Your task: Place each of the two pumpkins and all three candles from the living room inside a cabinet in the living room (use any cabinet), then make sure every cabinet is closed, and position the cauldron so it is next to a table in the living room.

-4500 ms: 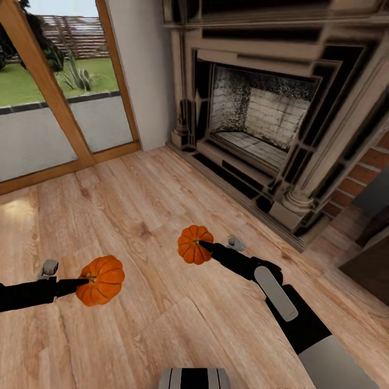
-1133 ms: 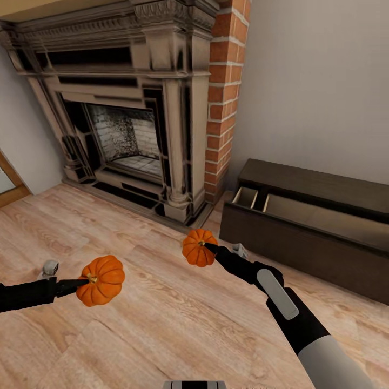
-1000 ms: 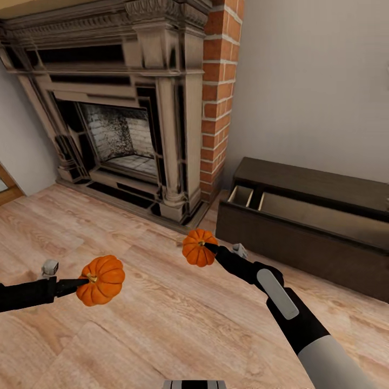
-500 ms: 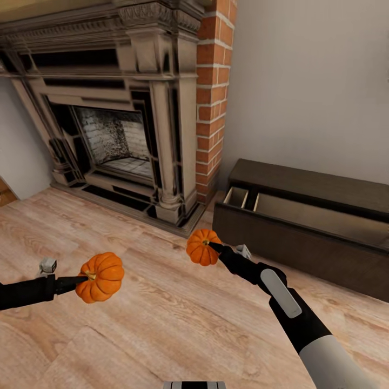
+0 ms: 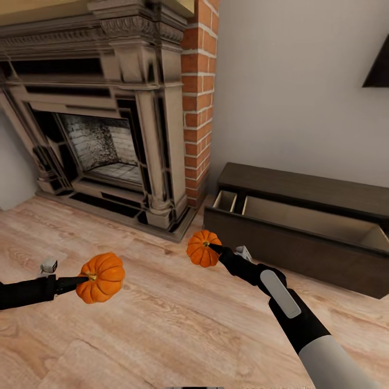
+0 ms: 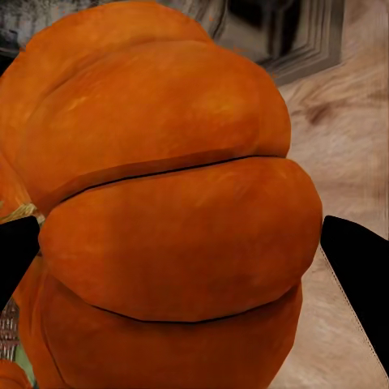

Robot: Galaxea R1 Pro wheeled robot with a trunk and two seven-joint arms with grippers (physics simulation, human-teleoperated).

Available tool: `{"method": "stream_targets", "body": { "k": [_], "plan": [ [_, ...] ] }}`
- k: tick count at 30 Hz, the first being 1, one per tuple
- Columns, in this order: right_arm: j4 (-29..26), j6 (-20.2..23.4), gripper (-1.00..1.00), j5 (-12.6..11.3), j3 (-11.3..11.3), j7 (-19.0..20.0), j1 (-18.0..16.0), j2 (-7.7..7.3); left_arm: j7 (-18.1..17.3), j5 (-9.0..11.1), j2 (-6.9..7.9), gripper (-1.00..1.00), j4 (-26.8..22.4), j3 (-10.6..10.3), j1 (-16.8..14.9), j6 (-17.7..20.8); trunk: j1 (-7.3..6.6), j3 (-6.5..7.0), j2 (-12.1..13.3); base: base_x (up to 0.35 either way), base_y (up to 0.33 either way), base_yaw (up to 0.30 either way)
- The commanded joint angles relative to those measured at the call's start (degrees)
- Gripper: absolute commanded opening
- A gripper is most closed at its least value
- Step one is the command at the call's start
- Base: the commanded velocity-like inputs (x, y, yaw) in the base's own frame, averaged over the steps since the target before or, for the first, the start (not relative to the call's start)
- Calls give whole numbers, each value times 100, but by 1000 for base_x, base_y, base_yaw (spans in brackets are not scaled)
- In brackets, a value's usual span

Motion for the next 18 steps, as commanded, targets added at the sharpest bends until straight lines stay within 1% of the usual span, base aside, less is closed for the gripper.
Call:
{"method": "stream_targets", "body": {
  "k": [1, 7, 9, 18],
  "plan": [
    [-3, 3, -100, -48, 12, -37, -5, -4, -1, 16, 2, -100, -3, 2, 1, 36, -24, 14, 40, 0, 0, -274],
    [-1, 3, -100, -48, 12, -41, -4, -5, -1, 16, 2, -100, -3, 0, 1, 36, -155, 121, 280, 0, 0, -277],
    [-1, 3, -100, -48, 12, -42, -4, -4, -1, 16, 2, -100, -3, 0, 1, 36, -199, 157, 360, 0, 0, -185],
    [14, 3, -100, -48, 12, -42, -5, -4, -1, 16, 2, -100, -2, -4, 1, 36, -397, 319, 721, 0, 0, -28]
  ]
}}
